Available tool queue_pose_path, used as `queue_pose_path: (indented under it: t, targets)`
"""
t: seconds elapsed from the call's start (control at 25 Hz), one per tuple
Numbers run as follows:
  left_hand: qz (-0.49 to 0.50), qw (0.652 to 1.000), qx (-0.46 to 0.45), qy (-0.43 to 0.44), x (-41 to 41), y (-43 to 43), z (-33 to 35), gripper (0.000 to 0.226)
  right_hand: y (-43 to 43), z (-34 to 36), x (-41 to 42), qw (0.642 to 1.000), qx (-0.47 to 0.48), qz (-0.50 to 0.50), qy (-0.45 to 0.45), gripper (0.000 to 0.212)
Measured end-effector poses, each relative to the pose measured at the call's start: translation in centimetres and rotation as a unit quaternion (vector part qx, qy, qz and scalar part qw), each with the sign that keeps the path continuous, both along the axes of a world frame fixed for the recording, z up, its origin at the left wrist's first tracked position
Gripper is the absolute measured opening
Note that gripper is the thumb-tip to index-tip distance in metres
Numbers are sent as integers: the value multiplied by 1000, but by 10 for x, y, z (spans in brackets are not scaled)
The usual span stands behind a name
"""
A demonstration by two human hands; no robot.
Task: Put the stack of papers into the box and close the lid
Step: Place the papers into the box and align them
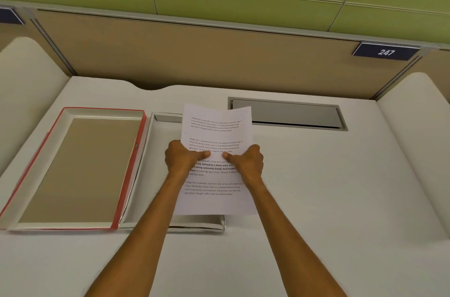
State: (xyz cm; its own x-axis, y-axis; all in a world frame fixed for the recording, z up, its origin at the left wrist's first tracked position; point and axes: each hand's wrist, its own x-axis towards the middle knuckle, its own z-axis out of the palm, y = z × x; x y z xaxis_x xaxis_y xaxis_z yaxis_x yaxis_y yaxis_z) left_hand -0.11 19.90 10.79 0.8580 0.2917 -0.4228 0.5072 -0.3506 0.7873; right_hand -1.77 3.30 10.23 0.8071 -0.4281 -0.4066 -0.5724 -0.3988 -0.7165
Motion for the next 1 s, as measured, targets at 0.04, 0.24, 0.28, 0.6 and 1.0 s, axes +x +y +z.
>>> queue_pose_path:
  t: [0.04, 0.24, 0.28, 0.6, 1.0]
  targets:
    - [2, 1000, 3, 1, 1, 10, -2, 47, 9, -2, 1, 1000, 3, 6, 4, 70]
    - [16, 1000, 2, 6, 5, 38, -12, 48, 34, -14, 9, 1000, 19, 20, 12, 68]
    - [17, 1000, -3, 3, 6, 39, -13, 48, 35, -17, 11, 999, 19, 21, 15, 69]
    - [-1, 999, -15, 30, 13, 103, -52, 53, 94, -40, 12, 998, 12, 37, 43, 71]
    - [-22, 1000, -18, 10, 20, 104, -64, 42, 94, -60, 19, 992, -66, 108, 20, 35]
